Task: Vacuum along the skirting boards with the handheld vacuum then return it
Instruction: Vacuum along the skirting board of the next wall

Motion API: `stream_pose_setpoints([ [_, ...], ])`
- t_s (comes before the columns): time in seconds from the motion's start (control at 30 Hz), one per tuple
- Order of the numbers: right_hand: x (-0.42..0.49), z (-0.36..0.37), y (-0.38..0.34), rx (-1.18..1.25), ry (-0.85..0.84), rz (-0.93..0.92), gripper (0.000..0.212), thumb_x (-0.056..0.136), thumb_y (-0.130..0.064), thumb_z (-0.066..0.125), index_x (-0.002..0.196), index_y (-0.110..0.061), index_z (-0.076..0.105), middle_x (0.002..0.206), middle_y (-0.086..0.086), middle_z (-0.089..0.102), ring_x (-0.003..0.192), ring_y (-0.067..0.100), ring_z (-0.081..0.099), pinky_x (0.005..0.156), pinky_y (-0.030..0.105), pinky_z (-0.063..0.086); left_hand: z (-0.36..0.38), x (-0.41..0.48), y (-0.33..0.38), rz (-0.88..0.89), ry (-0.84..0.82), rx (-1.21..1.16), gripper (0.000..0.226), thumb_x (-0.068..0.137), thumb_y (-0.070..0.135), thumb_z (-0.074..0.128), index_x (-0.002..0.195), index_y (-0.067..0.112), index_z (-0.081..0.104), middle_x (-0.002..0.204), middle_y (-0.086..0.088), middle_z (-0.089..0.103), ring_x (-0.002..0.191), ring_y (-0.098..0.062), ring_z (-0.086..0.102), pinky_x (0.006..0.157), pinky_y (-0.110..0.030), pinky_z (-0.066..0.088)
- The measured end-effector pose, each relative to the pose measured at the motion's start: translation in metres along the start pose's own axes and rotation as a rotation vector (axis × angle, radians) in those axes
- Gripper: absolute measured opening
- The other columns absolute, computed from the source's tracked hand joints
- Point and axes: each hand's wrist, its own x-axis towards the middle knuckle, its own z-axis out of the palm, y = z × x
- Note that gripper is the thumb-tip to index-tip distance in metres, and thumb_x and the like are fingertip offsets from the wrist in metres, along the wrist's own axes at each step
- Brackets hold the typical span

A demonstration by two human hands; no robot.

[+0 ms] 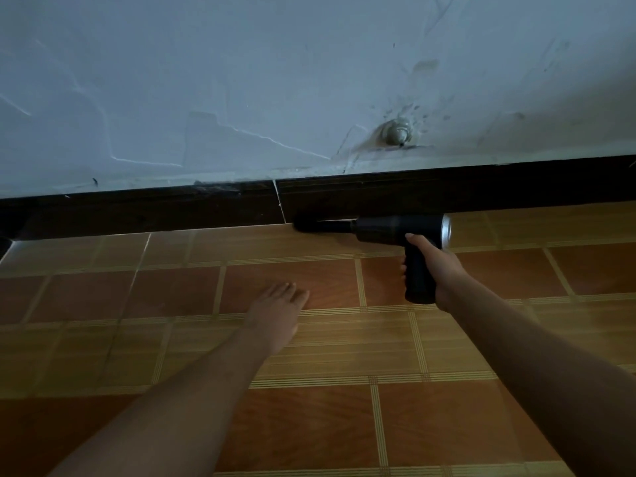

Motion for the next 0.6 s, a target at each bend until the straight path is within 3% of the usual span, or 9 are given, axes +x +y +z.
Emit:
stream_pose_setpoints([
  [0.6,0.008,0.037,0.011,-0.010,-0.032,0.027,0.019,0.086,-0.025,0.064,0.094,-0.013,0.052,0.071,0.008,0.060,0.056,0.016,0.057,0.052,0.028,0.049,0.006,0.005,0.000,0.038,0.051,-0.006,0.062,0.098,0.024,0.040,0.151,0.013,0.010,0.158,-0.011,0.010,0.146,-0.021,0.011,0.118,-0.032,0.003],
])
